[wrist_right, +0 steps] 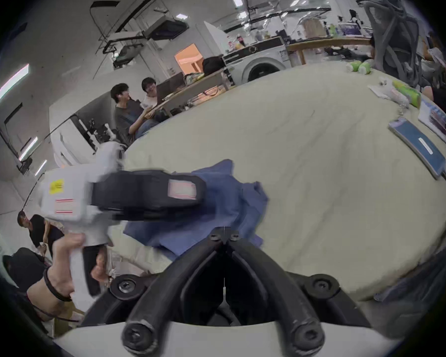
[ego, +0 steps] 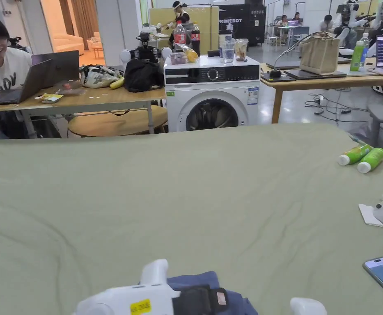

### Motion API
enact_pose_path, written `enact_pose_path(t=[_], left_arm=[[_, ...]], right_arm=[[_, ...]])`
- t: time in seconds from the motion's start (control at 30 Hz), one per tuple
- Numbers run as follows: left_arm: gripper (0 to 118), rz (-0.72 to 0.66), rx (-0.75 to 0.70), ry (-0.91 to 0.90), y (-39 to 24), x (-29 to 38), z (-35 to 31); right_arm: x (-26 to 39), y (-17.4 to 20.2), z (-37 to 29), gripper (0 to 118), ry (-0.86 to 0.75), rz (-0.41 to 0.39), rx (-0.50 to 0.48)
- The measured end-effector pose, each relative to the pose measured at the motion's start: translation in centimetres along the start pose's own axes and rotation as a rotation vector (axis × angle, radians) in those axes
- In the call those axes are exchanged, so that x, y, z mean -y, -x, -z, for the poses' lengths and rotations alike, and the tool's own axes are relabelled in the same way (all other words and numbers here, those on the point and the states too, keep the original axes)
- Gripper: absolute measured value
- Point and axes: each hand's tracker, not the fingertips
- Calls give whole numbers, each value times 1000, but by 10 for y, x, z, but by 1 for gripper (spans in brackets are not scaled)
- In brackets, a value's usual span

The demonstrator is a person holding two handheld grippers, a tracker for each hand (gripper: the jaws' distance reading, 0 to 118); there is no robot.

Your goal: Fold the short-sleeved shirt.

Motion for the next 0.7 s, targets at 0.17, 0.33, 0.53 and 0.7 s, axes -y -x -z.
enact_pose_path(t=[0.17,0.33,0.53,0.7], left_arm=[[84,-55,-129,-131,40,-17,-87],[84,-197,-106,-135,77,-7,-109],[84,-182,-55,28,82,-5,-49],[30,-145,-138,27,83,-4,-21]], right_arm=[[-30,21,56,0,78,-101,105],[-19,6,81,0,190,-98,123],[-20,1,80,0,201,-74,108],[-18,4,78,0,193,-89,118]])
